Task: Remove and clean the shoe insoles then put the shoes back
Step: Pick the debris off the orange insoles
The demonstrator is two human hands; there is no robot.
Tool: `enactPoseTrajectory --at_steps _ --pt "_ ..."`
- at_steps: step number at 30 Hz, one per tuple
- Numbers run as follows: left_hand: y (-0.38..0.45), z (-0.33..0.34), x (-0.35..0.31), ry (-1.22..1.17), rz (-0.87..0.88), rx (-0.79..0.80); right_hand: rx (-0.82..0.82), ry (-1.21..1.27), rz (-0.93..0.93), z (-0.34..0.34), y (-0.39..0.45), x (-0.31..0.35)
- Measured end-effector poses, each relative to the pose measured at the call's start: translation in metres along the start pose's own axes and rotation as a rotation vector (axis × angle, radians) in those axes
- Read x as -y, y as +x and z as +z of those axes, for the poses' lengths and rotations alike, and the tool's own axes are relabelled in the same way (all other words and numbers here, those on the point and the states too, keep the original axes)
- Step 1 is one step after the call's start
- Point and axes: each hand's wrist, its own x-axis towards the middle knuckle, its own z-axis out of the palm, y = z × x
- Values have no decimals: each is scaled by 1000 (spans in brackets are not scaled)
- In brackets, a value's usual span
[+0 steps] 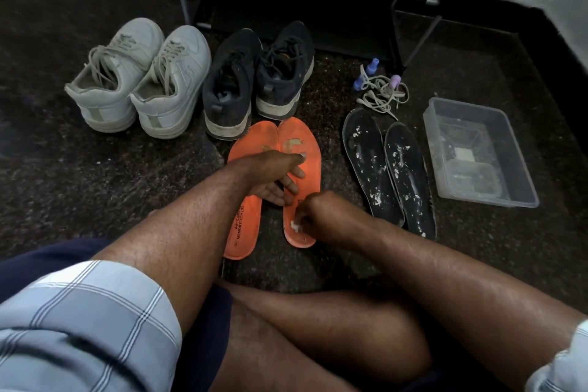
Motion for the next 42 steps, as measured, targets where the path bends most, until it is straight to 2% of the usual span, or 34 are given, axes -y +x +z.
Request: enactPoseTrajectory --at_steps 4,9,12,14,16,19,24,28,30,33,36,38,42 --pt "-1 1 0 -8 -1 -9 76 47 -23 4 -6 3" --pt "0 0 0 -12 -7 0 -56 93 88 -2 -2 -6" --pt "-1 1 0 -12 -2 -12 55 40 64 6 -6 1" --pt "0 1 0 -8 -1 -13 106 122 55 3 -10 3" --pt "0 0 0 -7 -1 -8 36 154 88 -5 -7 -3" --pt "0 0 0 -7 -4 -5 -67 73 118 -5 -3 -10" --pt "0 1 0 -8 -2 -18 89 88 41 6 -8 2" --pt "0 0 0 -8 -6 -6 -113 73 87 -12 -3 -11" --pt "0 0 -1 -4 -7 -7 -95 -26 78 -5 1 -14" --pt "1 0 0 -8 -3 -18 6 -65 -19 11 2 -2" --pt "1 -1 1 -19 0 -10 -51 -11 -92 15 3 3" --pt "0 -2 0 -26 4 -14 -55 -66 -165 18 6 5" --pt "-1 1 0 -13 3 -25 134 -264 -344 30 5 15"
